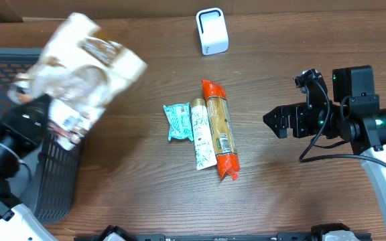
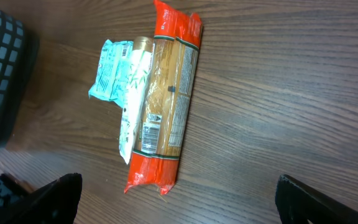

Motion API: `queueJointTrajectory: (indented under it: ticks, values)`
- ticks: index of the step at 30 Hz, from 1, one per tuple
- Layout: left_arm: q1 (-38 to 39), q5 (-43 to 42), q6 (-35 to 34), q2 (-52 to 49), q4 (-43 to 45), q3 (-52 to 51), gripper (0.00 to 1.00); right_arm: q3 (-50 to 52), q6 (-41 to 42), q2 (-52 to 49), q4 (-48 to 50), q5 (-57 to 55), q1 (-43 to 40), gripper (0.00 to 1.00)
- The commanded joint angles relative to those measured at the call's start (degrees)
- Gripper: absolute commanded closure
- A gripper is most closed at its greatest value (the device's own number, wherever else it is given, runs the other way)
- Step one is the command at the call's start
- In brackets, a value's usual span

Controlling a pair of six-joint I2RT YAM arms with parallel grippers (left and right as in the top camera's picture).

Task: Scan the item barcode
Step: 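Lift the PanTree bag out of the basket with the left gripper, then carry the bag right over the table toward the right gripper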

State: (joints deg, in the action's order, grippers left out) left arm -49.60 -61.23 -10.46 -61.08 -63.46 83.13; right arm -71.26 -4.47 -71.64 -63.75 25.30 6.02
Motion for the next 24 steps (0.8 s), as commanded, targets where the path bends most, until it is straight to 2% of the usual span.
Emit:
queueJointTrajectory:
  ticks: [1,5,10,14,17,21,24]
  values:
    - [2.97,-6.05,11.15,0.07,-5.4,-0.04,0.96,-1.44,0.13,0.13,0.15,0.5,-0.04,0.0]
    - [7.87,2.84,14.43,-0.35,-12.22,-2.32,0.96,-1.44,0.13,0.13,0.13,0.52,-0.04,0.0]
    - [15.87,10.19,14.32,-0.42,-11.87,-8.94,0.96,-1.44,0.13,0.13,0.2,0.5,-0.04,0.0]
    - [22.67,16.37,12.02,-0.42,-6.54,-16.28,0.96,-1.44,0.13,0.13,0.2,0.5,-0.04,0.0]
    - [27.45,22.43,7.1,-0.42,0.37,-22.25,0.96,-1.44,0.11,0.13,0.17,0.48,-0.04,0.0]
    - [32.81,26.47,2.23,-0.59,9.35,-28.55,0.96,-1.44,0.11,0.13,0.15,0.5,-0.04,0.0]
    - [36.24,30.47,-2.64,-1.33,13.07,-31.95,0.96,-1.44,0.11,0.13,0.2,0.48,-0.04,0.0]
